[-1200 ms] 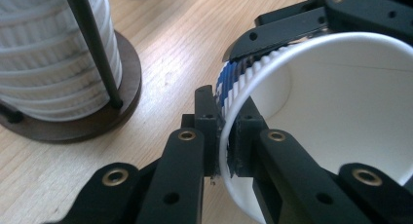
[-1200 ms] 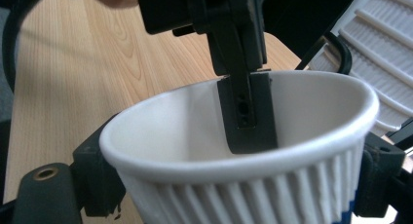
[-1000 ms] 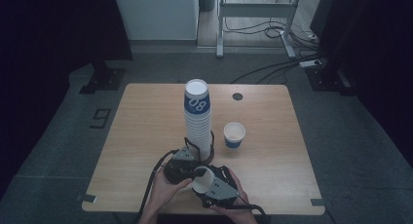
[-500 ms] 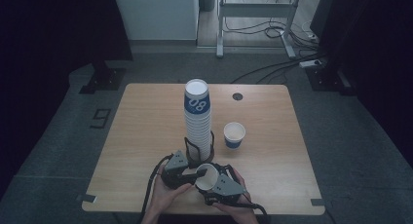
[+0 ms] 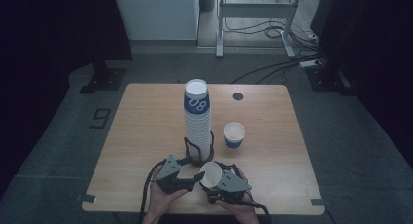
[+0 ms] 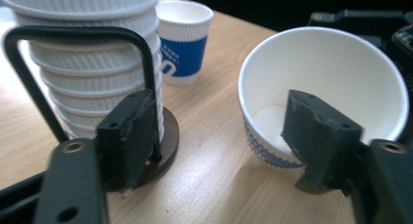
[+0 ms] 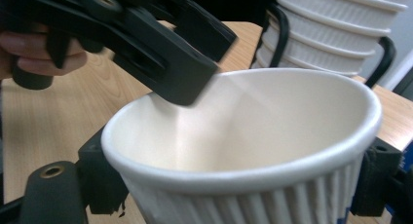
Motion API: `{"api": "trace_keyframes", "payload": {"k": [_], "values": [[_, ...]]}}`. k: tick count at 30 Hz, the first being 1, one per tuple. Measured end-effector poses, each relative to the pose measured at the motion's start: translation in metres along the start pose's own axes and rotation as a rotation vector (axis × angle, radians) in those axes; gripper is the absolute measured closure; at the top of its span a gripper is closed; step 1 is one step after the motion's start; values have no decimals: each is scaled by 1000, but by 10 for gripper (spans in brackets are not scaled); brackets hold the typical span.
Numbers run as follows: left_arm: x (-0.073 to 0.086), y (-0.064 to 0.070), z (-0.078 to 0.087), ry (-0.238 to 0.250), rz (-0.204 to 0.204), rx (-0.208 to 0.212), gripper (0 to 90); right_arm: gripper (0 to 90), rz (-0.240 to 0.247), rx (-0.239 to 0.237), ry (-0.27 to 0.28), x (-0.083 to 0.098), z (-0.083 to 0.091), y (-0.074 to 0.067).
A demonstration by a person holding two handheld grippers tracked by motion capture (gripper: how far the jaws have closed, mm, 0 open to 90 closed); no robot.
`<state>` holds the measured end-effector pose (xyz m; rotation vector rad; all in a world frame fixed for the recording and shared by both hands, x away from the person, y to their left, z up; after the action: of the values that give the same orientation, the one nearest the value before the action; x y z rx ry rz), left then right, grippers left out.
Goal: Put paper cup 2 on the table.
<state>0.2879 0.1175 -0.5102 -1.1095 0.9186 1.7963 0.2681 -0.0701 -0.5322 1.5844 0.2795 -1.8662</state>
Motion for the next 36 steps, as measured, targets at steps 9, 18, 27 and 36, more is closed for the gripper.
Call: {"api": "trace_keyframes", "payload": {"k": [9,18,27,36], "values": [[9,-8,11,33,6,-64,187,161,-64,47,-16,8,4,15],[22,-23,19,35,37,-165,141,160,-123,95,0,8,12,32],[25,-28,20,25,16,-210,141,160,-188,159,1,12,18,56],[37,-32,19,31,16,-251,141,161,-231,234,-3,14,21,79]]}}
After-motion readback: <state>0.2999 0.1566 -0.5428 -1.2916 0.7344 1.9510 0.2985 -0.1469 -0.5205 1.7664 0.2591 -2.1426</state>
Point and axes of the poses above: each handheld gripper's, and its own axes: z roughly backward along the jaws, x roughly out of its underside, y roughly to its right, the point moved 3 cm from there along -z, roughly forward along the jaws, and after that the axes turned 13 degrees about x, right-handed, at the moved point
